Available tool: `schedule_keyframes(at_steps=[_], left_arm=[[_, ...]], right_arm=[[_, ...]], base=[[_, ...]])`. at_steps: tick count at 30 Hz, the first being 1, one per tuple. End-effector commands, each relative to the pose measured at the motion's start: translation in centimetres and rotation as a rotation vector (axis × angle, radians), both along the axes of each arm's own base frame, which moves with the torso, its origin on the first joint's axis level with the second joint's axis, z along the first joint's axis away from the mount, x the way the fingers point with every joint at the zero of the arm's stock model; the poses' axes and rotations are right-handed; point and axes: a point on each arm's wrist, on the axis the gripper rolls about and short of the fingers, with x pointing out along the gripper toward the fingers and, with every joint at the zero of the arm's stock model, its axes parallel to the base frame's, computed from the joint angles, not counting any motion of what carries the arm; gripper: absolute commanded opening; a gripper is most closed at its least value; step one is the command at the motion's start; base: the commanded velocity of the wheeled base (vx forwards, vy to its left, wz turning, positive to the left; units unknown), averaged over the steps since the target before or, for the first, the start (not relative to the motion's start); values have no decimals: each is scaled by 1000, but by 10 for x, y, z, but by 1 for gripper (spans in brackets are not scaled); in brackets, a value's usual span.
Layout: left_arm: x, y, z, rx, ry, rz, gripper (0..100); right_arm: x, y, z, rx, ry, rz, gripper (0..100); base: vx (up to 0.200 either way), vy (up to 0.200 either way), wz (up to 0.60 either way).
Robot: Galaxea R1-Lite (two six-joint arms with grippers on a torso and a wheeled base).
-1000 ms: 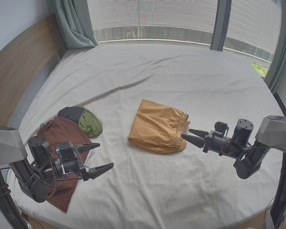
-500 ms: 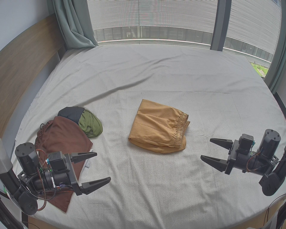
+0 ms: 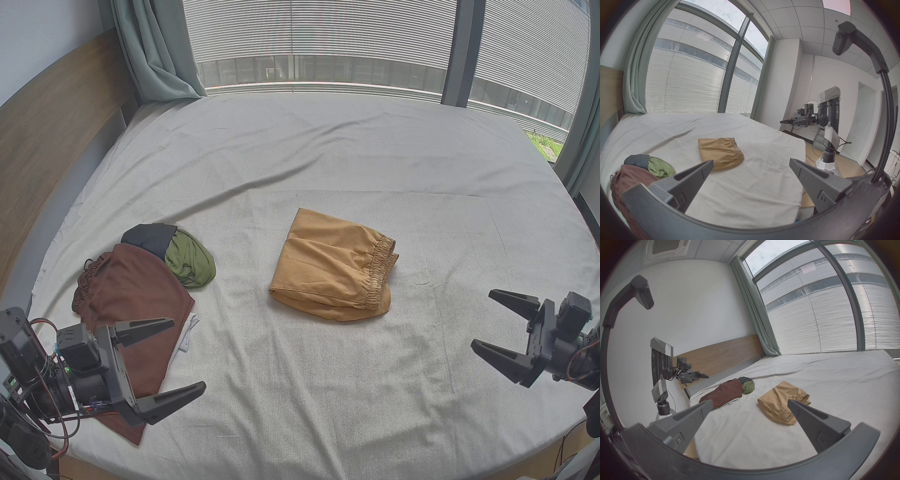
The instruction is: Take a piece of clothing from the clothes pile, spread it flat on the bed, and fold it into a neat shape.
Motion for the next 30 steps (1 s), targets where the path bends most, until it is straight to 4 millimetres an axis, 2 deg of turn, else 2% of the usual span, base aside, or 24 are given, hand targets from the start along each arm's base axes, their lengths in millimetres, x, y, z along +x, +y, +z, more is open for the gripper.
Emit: schedule_keyframes(at_steps=[1, 6, 13, 14, 15, 20, 25, 26, 27, 30], left_arm=[[-25, 8, 15, -25, -43, 80, 100], [-32, 15, 20, -50, -28, 178, 100], [-55, 22, 30, -65, -83, 213, 100], [-55, 22, 30, -65, -84, 213, 100], [-61, 23, 30, -65, -84, 210, 100], [-82, 26, 30, -64, -84, 209, 100], [-104, 29, 25, -67, -72, 197, 100], [-104, 29, 25, -67, -72, 197, 100], [-114, 31, 20, -62, -47, 194, 100], [-128, 33, 15, -62, -47, 191, 100]], right_arm=[[-33, -13, 20, 20, -123, -46, 100], [-50, -19, 27, 25, -156, -82, 100], [-95, -29, 27, 27, -179, -151, 100], [-96, -29, 27, 27, -182, -151, 100], [-109, -30, 24, 31, -185, -153, 100], [-143, -32, 9, 31, -191, -192, 100], [-172, -33, -11, 89, -169, -188, 100], [-172, -33, -11, 89, -169, -188, 100], [-182, -33, -21, 133, -134, -180, 100], [-192, -33, -31, 175, -115, -167, 100]], base=[[0, 0, 0], [0, 0, 0], [0, 0, 0], [0, 0, 0], [0, 0, 0], [0, 0, 0], [0, 0, 0], [0, 0, 0], [0, 0, 0], [0, 0, 0]])
